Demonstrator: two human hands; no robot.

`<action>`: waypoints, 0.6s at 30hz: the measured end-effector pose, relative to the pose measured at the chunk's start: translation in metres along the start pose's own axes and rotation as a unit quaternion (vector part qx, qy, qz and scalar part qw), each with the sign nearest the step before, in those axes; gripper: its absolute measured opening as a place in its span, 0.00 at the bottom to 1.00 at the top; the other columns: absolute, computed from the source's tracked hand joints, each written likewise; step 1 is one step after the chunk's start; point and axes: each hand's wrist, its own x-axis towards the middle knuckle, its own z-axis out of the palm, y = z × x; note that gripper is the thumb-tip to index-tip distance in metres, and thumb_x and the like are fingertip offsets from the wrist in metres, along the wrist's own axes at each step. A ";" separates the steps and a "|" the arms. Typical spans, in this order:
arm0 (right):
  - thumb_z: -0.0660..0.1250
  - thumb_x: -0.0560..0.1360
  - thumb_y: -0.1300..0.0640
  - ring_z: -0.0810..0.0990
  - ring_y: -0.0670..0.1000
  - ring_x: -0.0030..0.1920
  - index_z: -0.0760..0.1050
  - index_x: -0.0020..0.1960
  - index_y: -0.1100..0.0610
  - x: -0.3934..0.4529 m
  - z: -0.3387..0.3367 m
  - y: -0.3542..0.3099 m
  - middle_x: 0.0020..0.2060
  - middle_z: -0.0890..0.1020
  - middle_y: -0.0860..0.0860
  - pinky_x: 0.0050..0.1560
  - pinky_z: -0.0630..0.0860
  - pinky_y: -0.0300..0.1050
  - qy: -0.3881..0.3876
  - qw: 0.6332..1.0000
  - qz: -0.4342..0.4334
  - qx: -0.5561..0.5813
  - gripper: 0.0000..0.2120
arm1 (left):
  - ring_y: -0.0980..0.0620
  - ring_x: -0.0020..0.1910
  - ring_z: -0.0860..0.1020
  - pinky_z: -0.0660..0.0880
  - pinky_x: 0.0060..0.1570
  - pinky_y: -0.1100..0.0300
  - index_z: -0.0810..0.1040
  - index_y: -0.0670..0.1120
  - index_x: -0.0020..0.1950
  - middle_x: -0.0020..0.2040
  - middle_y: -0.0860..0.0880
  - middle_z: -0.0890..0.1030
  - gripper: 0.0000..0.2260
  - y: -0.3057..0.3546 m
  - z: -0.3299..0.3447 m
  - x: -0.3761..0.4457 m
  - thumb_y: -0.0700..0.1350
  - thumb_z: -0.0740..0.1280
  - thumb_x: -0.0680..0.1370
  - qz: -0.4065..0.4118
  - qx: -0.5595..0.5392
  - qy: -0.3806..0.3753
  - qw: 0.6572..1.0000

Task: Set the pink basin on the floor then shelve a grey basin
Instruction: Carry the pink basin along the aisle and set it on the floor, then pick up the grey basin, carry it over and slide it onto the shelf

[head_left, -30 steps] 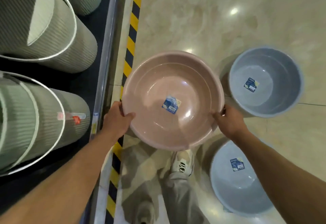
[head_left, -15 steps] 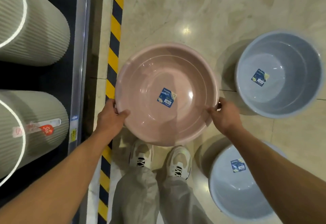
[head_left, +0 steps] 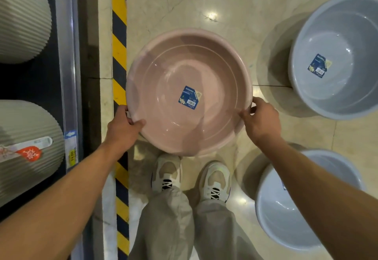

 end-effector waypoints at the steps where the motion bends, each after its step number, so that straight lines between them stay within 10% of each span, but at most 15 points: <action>1: 0.67 0.80 0.46 0.79 0.61 0.60 0.75 0.71 0.54 -0.001 0.000 0.001 0.60 0.83 0.57 0.56 0.77 0.55 0.001 1.000 0.002 0.000 0.22 | 0.41 0.57 0.81 0.76 0.59 0.48 0.70 0.48 0.71 0.55 0.47 0.80 0.23 0.000 0.000 0.000 0.48 0.72 0.79 0.001 0.004 -0.002 1.000; 8: 0.69 0.79 0.43 0.78 0.59 0.65 0.68 0.78 0.54 -0.026 -0.015 0.015 0.62 0.83 0.56 0.60 0.75 0.55 -0.008 0.997 0.027 0.070 0.31 | 0.42 0.58 0.80 0.78 0.58 0.40 0.60 0.57 0.78 0.63 0.44 0.77 0.34 0.033 -0.007 -0.031 0.53 0.73 0.77 0.120 0.056 0.117 0.984; 18: 0.72 0.76 0.44 0.83 0.59 0.57 0.71 0.75 0.51 -0.093 -0.109 0.138 0.61 0.82 0.55 0.56 0.76 0.52 0.091 0.965 0.146 0.200 0.30 | 0.43 0.66 0.76 0.73 0.63 0.48 0.70 0.52 0.74 0.67 0.48 0.76 0.25 0.164 0.106 -0.134 0.58 0.68 0.79 0.344 0.272 -0.102 0.893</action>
